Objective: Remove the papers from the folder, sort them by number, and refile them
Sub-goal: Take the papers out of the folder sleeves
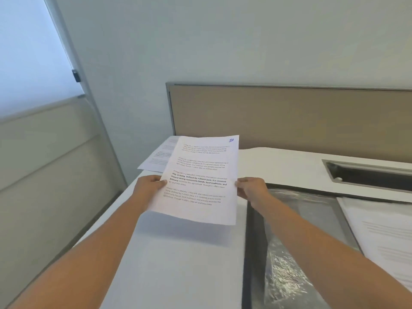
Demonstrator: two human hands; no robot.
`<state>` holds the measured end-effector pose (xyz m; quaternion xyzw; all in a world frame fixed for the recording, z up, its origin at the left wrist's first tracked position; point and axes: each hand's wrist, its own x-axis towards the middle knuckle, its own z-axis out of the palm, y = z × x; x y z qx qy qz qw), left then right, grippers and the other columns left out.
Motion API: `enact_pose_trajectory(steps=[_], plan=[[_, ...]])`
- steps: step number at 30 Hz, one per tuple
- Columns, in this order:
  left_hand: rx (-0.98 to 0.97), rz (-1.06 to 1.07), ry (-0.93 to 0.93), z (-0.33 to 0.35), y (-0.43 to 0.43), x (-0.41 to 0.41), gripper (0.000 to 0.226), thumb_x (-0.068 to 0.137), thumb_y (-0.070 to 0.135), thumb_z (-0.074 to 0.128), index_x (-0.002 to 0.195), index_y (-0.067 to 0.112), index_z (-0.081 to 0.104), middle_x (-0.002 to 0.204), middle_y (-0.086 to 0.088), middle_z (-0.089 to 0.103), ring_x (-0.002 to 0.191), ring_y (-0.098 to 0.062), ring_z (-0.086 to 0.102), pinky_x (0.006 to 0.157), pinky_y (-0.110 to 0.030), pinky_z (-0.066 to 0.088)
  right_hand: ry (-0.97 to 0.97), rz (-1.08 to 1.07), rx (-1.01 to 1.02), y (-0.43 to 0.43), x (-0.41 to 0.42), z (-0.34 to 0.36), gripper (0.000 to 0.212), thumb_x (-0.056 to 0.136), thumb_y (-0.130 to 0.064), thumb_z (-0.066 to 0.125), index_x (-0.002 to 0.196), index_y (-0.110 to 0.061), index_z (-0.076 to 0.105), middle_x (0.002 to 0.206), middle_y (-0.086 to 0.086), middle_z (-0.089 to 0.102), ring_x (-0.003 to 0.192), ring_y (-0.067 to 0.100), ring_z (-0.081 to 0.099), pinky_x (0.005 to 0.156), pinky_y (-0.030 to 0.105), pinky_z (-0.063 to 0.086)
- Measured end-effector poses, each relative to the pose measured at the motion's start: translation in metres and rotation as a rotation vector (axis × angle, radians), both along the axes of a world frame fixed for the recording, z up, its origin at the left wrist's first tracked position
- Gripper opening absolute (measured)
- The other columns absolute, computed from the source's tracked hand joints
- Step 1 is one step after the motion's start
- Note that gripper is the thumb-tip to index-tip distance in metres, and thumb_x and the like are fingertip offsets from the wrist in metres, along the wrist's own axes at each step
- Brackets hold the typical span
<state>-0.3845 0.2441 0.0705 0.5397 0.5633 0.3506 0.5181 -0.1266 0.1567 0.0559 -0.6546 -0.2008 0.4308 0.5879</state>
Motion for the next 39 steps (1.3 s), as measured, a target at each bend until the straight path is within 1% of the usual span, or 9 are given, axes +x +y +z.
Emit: enact_pose_trajectory(steps=[5, 8, 10, 12, 18, 23, 29, 36, 39], plan=[[-0.005, 0.042, -0.030, -0.008, 0.054, -0.036, 0.014, 0.090, 0.000, 0.058, 0.101, 0.008, 0.060, 0.085, -0.008, 0.063, 0.059, -0.014, 0.062, 0.050, -0.020, 0.049, 0.031, -0.055, 0.000, 0.057, -0.044, -0.006, 0.020, 0.082, 0.013, 0.061, 0.070, -0.003, 0.058, 0.106, 0.026, 0.063, 0.078, 0.031, 0.062, 0.073, 0.031, 0.052], [0.030, 0.108, -0.002, -0.018, 0.091, -0.056, 0.024, 0.089, 0.005, 0.060, 0.112, 0.010, 0.060, 0.105, -0.011, 0.063, 0.077, -0.024, 0.061, 0.065, -0.028, 0.050, 0.038, -0.103, -0.007, 0.090, -0.064, -0.009, 0.021, 0.081, 0.014, 0.061, 0.069, -0.003, 0.057, 0.108, 0.027, 0.064, 0.075, 0.031, 0.062, 0.076, 0.030, 0.051], [0.066, 0.151, 0.107, -0.027, 0.109, -0.066, 0.026, 0.089, 0.009, 0.060, 0.115, 0.011, 0.059, 0.105, -0.012, 0.063, 0.087, -0.026, 0.058, 0.078, -0.033, 0.047, 0.049, -0.122, -0.013, 0.110, -0.075, -0.012, 0.022, 0.081, 0.015, 0.061, 0.068, -0.003, 0.057, 0.108, 0.026, 0.064, 0.065, 0.028, 0.061, 0.076, 0.030, 0.051], [0.123, 0.195, 0.180, -0.040, 0.120, -0.074, 0.029, 0.091, 0.012, 0.056, 0.120, 0.008, 0.055, 0.102, -0.014, 0.063, 0.093, -0.028, 0.057, 0.083, -0.033, 0.044, 0.042, -0.149, -0.027, 0.129, -0.083, -0.014, 0.019, 0.081, 0.015, 0.061, 0.070, 0.000, 0.058, 0.105, 0.024, 0.065, 0.060, 0.023, 0.059, 0.075, 0.030, 0.051], [0.329, 0.218, 0.348, -0.082, 0.120, -0.084, 0.038, 0.095, 0.020, 0.052, 0.127, 0.000, 0.050, 0.126, -0.017, 0.056, 0.119, -0.034, 0.049, 0.099, -0.044, 0.037, -0.002, -0.203, -0.100, 0.180, -0.099, -0.020, 0.020, 0.081, 0.015, 0.060, 0.070, -0.001, 0.058, 0.090, 0.017, 0.061, 0.055, 0.021, 0.057, 0.062, 0.026, 0.054], [0.428, 0.206, 0.475, -0.097, 0.119, -0.079, 0.039, 0.095, 0.028, 0.050, 0.126, 0.005, 0.051, 0.127, -0.015, 0.056, 0.118, -0.034, 0.050, 0.099, -0.050, 0.036, -0.009, -0.218, -0.127, 0.209, -0.109, -0.034, 0.026, 0.081, 0.012, 0.061, 0.064, -0.006, 0.057, 0.087, 0.015, 0.062, 0.060, 0.026, 0.060, 0.071, 0.031, 0.053], [0.420, 0.164, 0.534, -0.100, 0.120, -0.079, 0.041, 0.096, 0.033, 0.045, 0.129, 0.008, 0.048, 0.133, -0.010, 0.052, 0.125, -0.029, 0.045, 0.103, -0.049, 0.032, -0.099, -0.239, -0.177, 0.220, -0.115, -0.051, 0.027, 0.082, 0.006, 0.060, 0.061, -0.011, 0.058, 0.066, 0.009, 0.061, 0.048, 0.022, 0.055, 0.059, 0.034, 0.055], [0.405, 0.157, 0.583, -0.100, 0.121, -0.077, 0.041, 0.096, 0.032, 0.046, 0.130, 0.009, 0.047, 0.133, -0.009, 0.051, 0.124, -0.029, 0.045, 0.103, -0.051, 0.032, -0.190, -0.298, -0.157, 0.234, -0.116, -0.060, 0.026, 0.080, 0.000, 0.063, 0.062, -0.017, 0.054, 0.090, 0.012, 0.068, 0.082, 0.031, 0.068, 0.080, 0.040, 0.056], [0.403, 0.147, 0.606, -0.100, 0.121, -0.076, 0.043, 0.096, 0.034, 0.045, 0.131, 0.009, 0.047, 0.133, -0.009, 0.051, 0.125, -0.029, 0.045, 0.103, -0.052, 0.031, -0.250, -0.293, -0.168, 0.235, -0.113, -0.062, 0.025, 0.079, -0.001, 0.062, 0.063, -0.016, 0.051, 0.088, 0.011, 0.066, 0.080, 0.029, 0.066, 0.071, 0.034, 0.055]])
